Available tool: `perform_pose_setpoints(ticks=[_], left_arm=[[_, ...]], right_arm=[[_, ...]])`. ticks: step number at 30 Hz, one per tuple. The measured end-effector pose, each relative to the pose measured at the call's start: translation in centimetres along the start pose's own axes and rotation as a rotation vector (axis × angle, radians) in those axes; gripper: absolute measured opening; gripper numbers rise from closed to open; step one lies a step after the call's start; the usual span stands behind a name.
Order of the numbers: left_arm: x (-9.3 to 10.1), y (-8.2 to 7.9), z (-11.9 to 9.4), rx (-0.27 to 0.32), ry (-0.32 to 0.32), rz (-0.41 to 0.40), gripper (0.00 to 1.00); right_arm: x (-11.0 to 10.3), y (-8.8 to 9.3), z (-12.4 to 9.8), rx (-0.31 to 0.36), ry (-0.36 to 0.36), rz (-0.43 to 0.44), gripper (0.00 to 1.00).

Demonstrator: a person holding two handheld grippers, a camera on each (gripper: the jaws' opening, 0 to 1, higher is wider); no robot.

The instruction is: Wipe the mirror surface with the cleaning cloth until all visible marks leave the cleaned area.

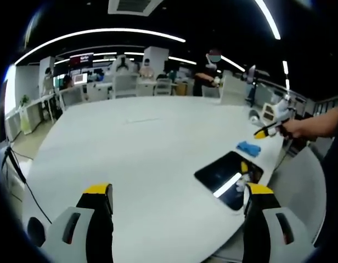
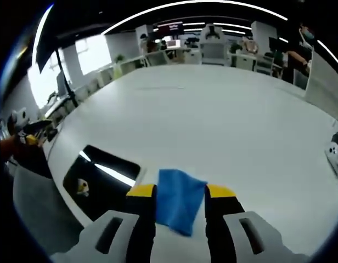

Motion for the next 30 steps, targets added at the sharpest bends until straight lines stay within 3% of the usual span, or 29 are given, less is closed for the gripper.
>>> perform_pose_setpoints(ticks=[4,7,11,18,23,24,25,26,28,30], left_arm=[[0.5,0.4,-0.6,0.000,0.009,-0.008,1.00],[-0.1,1.1,-0.6,-0.016,0.006,-0.009,1.00],[-0.5,0.7,-0.9,-0.010,-0.003,-0.016,1.00],[-0.3,0.6,-1.0,-0.014,0.002,-0.003,1.00],[0.0,0.7,-0.9,-0.021,0.006,0.001,1.00],[0.1,0.7,-0.8,-0.021,0.007,0.001,1.00],[0.2,0.6,-0.7,-0.020,0.008,0.002,1.00],[0.3,0.6,-0.7,-0.019,0.009,0.005,1.00],[0.4,0.6,-0.6,-0.018,0.012,0.007,1.00],[0.5,0.6,-0.6,-0.019,0.015,0.008,1.00]], right_arm=[[-0.1,-0.1,0.1,-0.007,0.001,0.012,0.30],[-0.2,-0.3,0.2,-0.012,0.005,0.004,0.31],[-0.2,0.1,0.7,-0.037,0.008,0.002,0.29],[-0.3,1.3,3.2,-0.106,0.015,0.022,0.18],[0.0,3.2,5.0,-0.163,0.060,0.026,0.24],[0.6,2.8,5.0,-0.112,0.115,-0.069,0.18],[0.6,3.2,4.8,-0.135,0.127,-0.105,0.11],[0.1,3.1,4.9,-0.108,0.106,-0.091,0.09],[0.1,3.2,4.7,-0.116,0.117,-0.036,0.09],[-0.1,2.9,4.6,-0.128,0.125,-0.048,0.11]])
Point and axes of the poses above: the point that each gripper's makers call its tool centre point, and the gripper's own axes: z roughly forward along the fingers, x roughly to its right, y roughly out of its underside, the point moved 5 cm from there along -z, roughly backward along the fingers, and after that the axes turned 1 degree about -x, right-handed, at the moved point
